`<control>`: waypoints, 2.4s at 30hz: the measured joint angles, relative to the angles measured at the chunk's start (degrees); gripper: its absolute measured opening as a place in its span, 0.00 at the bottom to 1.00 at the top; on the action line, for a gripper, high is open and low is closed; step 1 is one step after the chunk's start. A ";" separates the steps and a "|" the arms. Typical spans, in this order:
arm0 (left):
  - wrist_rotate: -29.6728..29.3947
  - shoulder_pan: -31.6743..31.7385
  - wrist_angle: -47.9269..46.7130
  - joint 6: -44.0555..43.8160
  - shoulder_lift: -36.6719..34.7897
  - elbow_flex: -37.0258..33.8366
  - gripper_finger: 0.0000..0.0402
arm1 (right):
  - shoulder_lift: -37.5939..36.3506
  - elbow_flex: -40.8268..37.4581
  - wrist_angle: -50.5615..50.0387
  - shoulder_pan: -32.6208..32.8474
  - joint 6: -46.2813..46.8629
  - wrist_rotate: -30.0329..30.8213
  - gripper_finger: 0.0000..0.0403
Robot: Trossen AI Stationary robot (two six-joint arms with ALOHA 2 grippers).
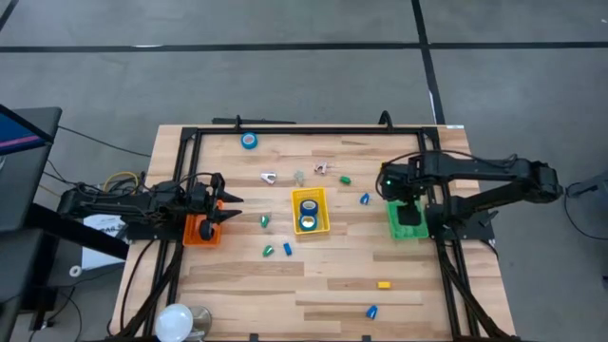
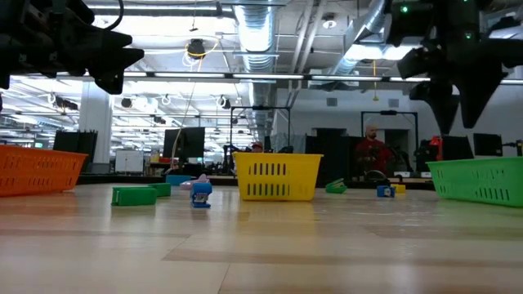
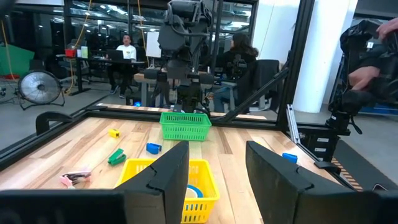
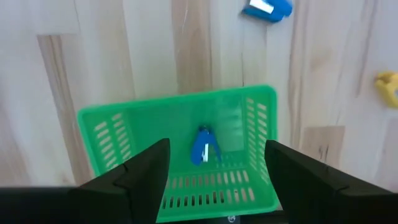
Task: Pick and place Stapler, Stapler remover, tape
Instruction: Put the blue stapler into the green basket
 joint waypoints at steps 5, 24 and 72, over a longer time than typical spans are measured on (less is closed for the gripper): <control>0.00 0.00 0.00 -0.01 0.00 0.00 0.37 | 1.51 3.34 2.43 -0.02 1.63 0.07 0.63; 0.00 0.00 0.00 -0.01 0.00 0.00 0.37 | 8.31 4.95 9.94 -0.24 -28.57 3.32 0.63; 0.00 0.00 0.02 0.01 0.00 0.00 0.37 | 29.83 4.91 23.46 -8.33 -52.93 -1.80 0.62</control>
